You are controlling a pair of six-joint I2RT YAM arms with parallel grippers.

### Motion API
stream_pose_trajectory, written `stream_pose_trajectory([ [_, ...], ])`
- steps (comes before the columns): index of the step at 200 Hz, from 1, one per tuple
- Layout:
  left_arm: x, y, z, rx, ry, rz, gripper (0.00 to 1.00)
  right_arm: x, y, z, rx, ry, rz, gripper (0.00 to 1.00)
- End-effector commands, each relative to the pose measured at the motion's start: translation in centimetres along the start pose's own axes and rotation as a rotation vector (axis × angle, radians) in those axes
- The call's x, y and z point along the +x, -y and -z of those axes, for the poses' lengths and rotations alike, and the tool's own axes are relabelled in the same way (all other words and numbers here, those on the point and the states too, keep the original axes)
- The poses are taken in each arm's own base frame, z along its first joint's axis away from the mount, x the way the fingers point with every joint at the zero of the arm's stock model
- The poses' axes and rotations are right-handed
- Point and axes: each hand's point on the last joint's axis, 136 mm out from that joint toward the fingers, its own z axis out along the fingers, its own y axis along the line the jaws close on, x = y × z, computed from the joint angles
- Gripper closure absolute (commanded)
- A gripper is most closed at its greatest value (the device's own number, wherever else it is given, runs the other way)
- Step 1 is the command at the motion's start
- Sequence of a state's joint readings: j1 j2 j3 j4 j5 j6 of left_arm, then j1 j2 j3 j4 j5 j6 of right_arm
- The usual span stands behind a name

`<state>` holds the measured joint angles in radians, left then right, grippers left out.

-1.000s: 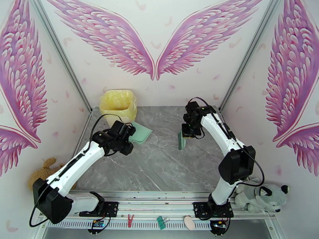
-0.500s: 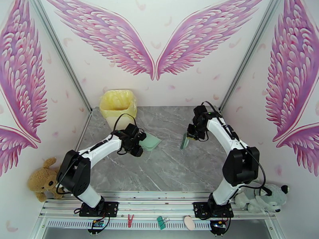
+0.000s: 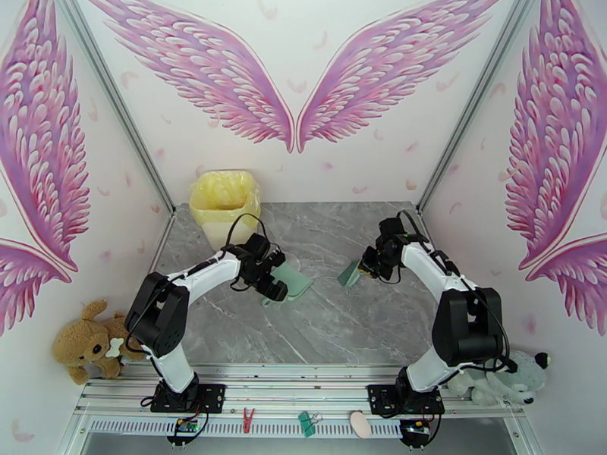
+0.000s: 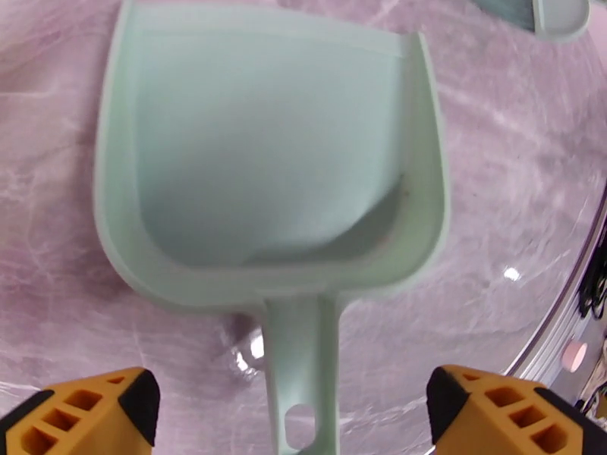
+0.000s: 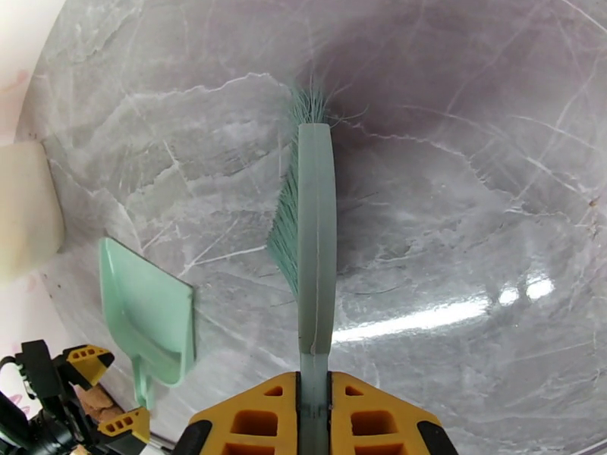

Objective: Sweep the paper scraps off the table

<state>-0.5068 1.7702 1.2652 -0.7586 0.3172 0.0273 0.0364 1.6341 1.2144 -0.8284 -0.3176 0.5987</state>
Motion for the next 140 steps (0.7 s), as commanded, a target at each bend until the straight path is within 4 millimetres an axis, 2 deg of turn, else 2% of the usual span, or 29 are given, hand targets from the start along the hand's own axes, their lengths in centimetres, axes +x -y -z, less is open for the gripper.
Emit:
stream_pose_trajectory([
  [1,-3.1,0.8,2.9,-0.01,0.086,-0.037,0.01,0.1,1.7,-0.8,0.024,-0.005,-0.018,0.92],
  [28,-4.9,0.5,6.5,-0.066,0.18,-0.027,0.01,-0.3,2.3,-1.4,0.039,-0.02,-0.014,0.87],
  [45,-5.8,-0.6,9.2,-0.122,0.26,0.011,0.01,-0.5,2.6,-1.8,0.051,-0.03,-0.01,0.85],
  [74,-5.9,-4.9,14.0,-0.258,0.437,0.162,0.01,-0.8,3.5,-2.4,0.093,-0.043,0.009,0.75],
  [81,-5.7,-6.3,15.3,-0.301,0.483,0.207,0.01,-0.8,3.7,-2.5,0.101,-0.046,0.014,0.65],
  [86,-4.5,-7.5,15.2,-0.335,0.482,0.247,0.01,-0.9,3.9,-2.6,0.105,-0.049,0.016,0.6],
  [112,0.1,-13.2,18.0,-0.541,0.589,0.447,0.01,-1.2,4.6,-2.6,0.125,-0.047,0.026,0.49],
  [140,4.8,-16.5,19.8,-0.654,0.683,0.584,0.01,-2.0,4.5,-1.3,0.146,0.001,0.084,0.4],
])
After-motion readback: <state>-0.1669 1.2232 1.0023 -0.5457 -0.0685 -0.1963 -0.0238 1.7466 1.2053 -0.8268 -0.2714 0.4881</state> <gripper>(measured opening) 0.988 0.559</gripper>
